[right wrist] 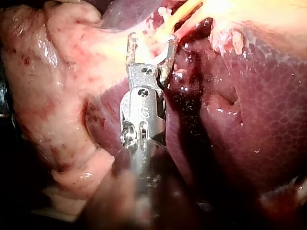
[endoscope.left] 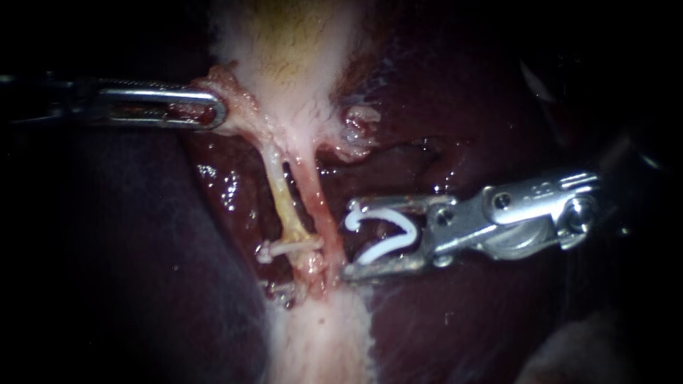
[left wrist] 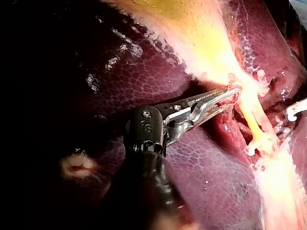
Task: Clipping second clip left tube
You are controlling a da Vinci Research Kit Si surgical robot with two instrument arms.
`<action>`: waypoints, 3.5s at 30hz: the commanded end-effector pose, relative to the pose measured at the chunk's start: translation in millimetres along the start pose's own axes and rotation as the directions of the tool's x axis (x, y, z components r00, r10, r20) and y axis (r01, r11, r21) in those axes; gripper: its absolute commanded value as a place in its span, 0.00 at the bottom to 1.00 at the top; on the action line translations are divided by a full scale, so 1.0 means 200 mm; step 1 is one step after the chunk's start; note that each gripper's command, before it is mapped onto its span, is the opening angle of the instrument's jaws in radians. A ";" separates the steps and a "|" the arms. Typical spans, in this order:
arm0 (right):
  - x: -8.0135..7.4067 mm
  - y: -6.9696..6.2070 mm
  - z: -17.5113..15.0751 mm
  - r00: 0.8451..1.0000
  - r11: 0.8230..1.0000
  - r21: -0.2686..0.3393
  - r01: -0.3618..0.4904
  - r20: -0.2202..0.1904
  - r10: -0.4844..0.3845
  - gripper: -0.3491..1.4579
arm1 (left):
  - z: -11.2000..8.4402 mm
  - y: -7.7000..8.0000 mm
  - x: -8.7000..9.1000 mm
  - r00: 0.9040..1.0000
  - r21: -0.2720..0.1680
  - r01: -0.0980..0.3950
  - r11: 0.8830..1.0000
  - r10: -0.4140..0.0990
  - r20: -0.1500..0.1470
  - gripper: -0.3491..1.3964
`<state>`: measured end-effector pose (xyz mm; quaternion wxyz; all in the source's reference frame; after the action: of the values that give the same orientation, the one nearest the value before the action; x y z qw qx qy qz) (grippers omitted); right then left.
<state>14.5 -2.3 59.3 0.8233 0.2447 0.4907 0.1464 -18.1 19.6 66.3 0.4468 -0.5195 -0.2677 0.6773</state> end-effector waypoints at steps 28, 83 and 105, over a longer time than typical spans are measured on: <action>-0.010 0.018 0.036 0.995 0.993 0.062 -0.098 0.004 0.098 0.47 | -0.006 0.004 -0.001 1.000 0.000 -0.001 1.000 0.001 0.001 0.00; -0.005 0.011 0.056 0.973 0.959 0.248 -0.135 -0.147 0.176 0.47 | -0.009 0.003 -0.002 1.000 0.004 -0.006 1.000 0.006 0.000 0.00; -0.006 -0.007 0.064 0.980 0.944 0.313 -0.107 -0.124 0.153 0.46 | -0.008 0.001 -0.001 1.000 0.004 -0.006 1.000 0.006 0.000 0.00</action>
<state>25.3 -7.4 64.6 0.7258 0.3897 0.5494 0.1398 -16.6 19.0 65.8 0.4459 -0.5195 -0.2648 0.6791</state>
